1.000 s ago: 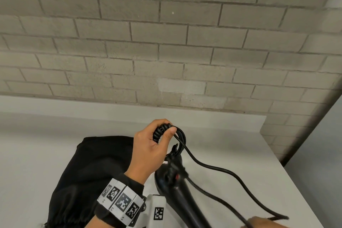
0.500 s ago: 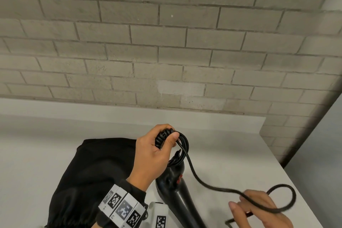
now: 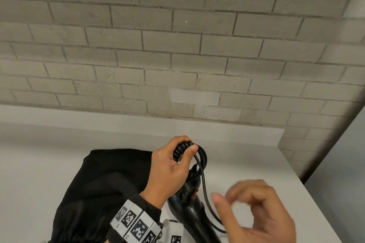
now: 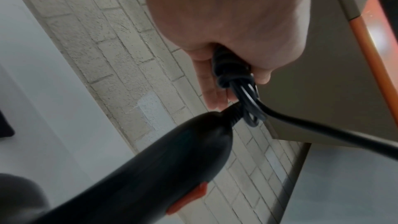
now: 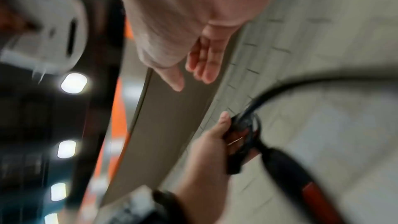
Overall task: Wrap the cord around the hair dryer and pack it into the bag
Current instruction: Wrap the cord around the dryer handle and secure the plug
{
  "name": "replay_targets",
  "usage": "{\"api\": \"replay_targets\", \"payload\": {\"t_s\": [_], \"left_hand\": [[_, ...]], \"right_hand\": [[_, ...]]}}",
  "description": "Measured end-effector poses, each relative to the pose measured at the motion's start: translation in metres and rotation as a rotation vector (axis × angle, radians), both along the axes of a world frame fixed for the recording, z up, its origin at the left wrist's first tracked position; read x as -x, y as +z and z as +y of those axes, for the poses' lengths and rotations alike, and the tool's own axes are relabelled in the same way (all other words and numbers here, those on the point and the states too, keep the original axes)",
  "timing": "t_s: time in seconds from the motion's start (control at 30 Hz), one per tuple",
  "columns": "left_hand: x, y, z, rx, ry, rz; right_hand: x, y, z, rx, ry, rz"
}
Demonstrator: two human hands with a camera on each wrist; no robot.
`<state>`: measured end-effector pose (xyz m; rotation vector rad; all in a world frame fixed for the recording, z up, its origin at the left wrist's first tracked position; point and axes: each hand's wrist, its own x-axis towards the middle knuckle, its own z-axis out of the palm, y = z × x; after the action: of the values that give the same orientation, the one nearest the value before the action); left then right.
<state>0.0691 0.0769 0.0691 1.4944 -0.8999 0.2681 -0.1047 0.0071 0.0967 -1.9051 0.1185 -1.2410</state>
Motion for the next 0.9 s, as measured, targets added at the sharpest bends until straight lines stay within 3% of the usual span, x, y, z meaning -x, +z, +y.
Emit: {"api": "replay_targets", "payload": {"t_s": [0.07,0.2,0.3,0.4,0.47,0.53,0.6,0.73,0.9], "left_hand": [[0.001,-0.001,0.0,0.002,-0.001,-0.014],[0.002,-0.001,0.002,0.018,0.023,-0.047],[0.003,0.0,0.002,0.031,0.059,-0.071],[0.005,0.0,0.002,0.032,0.051,-0.067],[0.006,0.0,0.004,0.039,0.05,-0.045],[0.004,-0.001,0.006,0.049,0.047,-0.013],[0.003,-0.002,0.008,0.061,0.017,0.003],[0.008,0.001,0.009,0.053,-0.044,-0.069],[0.009,0.003,0.012,0.043,-0.145,-0.14]], "right_hand": [[-0.012,-0.009,-0.005,0.154,-0.173,0.133],[-0.019,-0.025,-0.01,-0.18,0.079,0.661],[-0.024,-0.031,0.001,-0.367,0.282,0.763],[-0.024,-0.035,0.01,-0.404,0.346,0.767],[-0.022,-0.036,0.008,-0.206,0.166,0.697],[-0.017,-0.031,0.002,0.123,-0.097,0.519],[-0.014,-0.02,-0.009,0.336,-0.188,0.349],[-0.014,0.016,-0.033,0.449,-0.124,0.206],[-0.03,0.05,-0.05,0.356,0.058,0.193]]}}
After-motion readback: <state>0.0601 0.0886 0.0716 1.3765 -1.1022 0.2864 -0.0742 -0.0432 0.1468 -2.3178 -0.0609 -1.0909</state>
